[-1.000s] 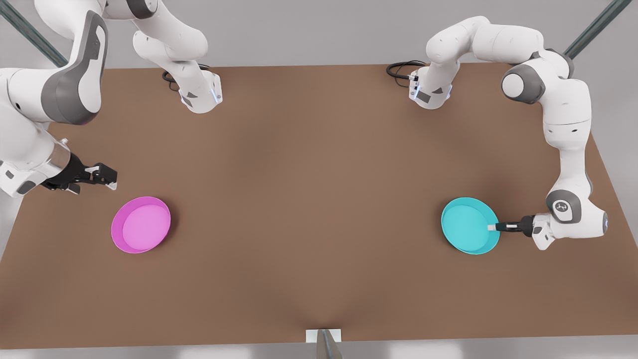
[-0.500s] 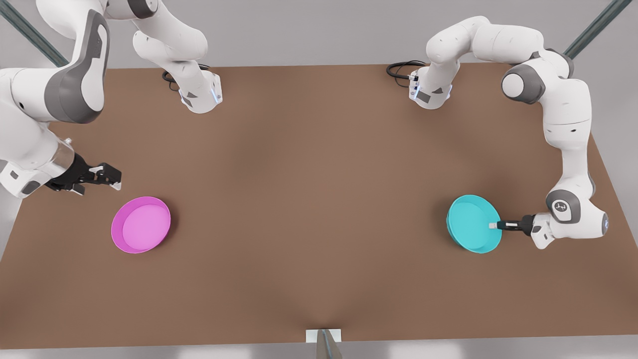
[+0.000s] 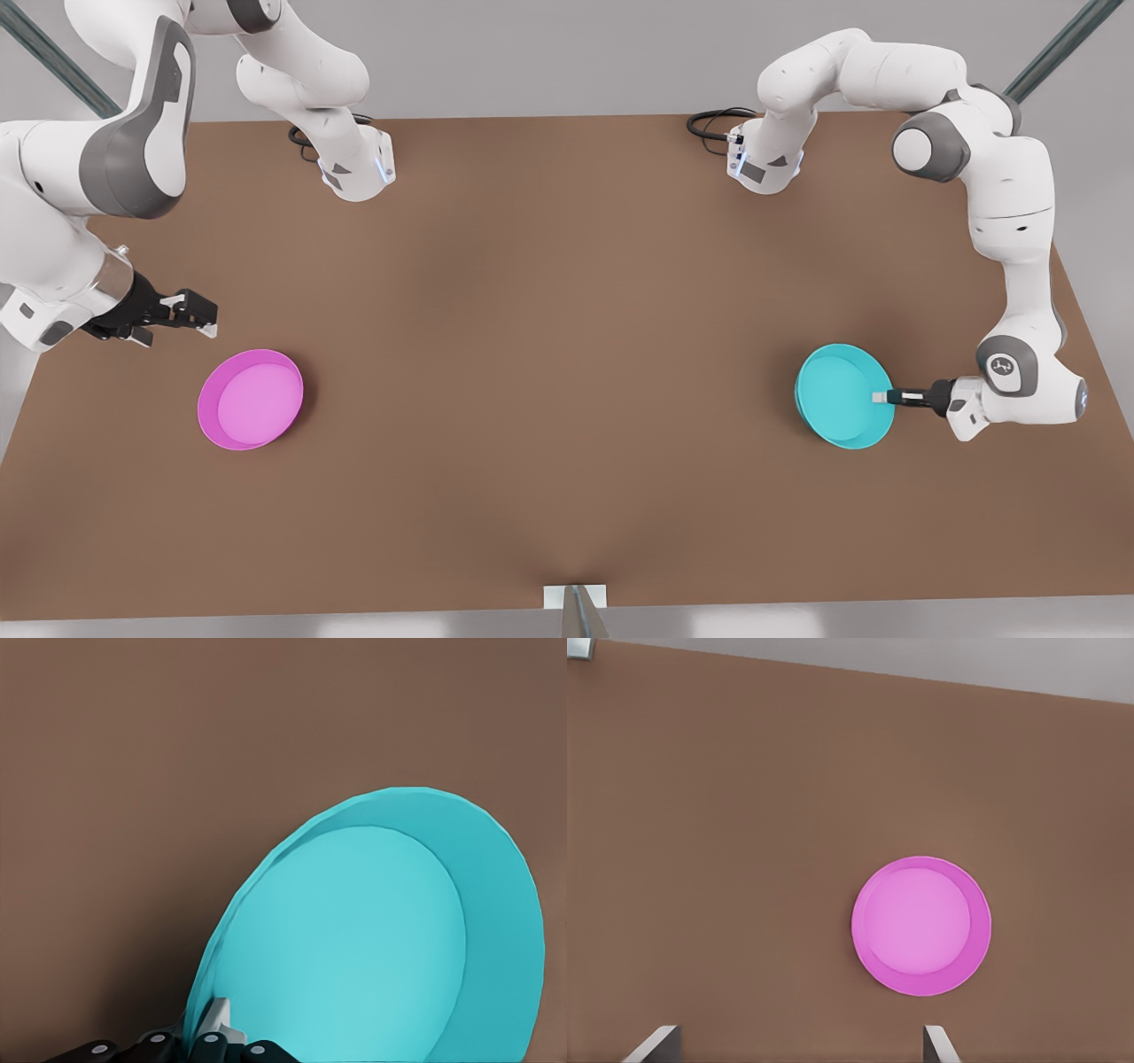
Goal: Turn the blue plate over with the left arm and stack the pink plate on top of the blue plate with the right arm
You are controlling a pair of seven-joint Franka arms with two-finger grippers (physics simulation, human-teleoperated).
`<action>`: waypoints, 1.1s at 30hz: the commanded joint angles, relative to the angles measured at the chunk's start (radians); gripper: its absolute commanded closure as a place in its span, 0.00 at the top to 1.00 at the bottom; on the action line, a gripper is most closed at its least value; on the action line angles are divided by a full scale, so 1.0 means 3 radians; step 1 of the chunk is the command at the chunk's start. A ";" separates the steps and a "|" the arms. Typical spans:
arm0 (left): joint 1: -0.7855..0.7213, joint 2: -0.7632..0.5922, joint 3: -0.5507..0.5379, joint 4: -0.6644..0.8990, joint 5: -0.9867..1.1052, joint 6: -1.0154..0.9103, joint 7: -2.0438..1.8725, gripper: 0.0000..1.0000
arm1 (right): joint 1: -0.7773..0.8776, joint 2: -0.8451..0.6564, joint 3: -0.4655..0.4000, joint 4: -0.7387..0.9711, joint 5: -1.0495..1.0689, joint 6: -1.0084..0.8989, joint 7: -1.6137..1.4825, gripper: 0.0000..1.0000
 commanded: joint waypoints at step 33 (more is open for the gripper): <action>-0.2485 -0.0762 0.0010 0.0148 0.3733 -0.1099 -0.1657 0.21 | -0.0009 0.0005 0.0059 0.0000 -0.0005 0.0010 0.0005 1.00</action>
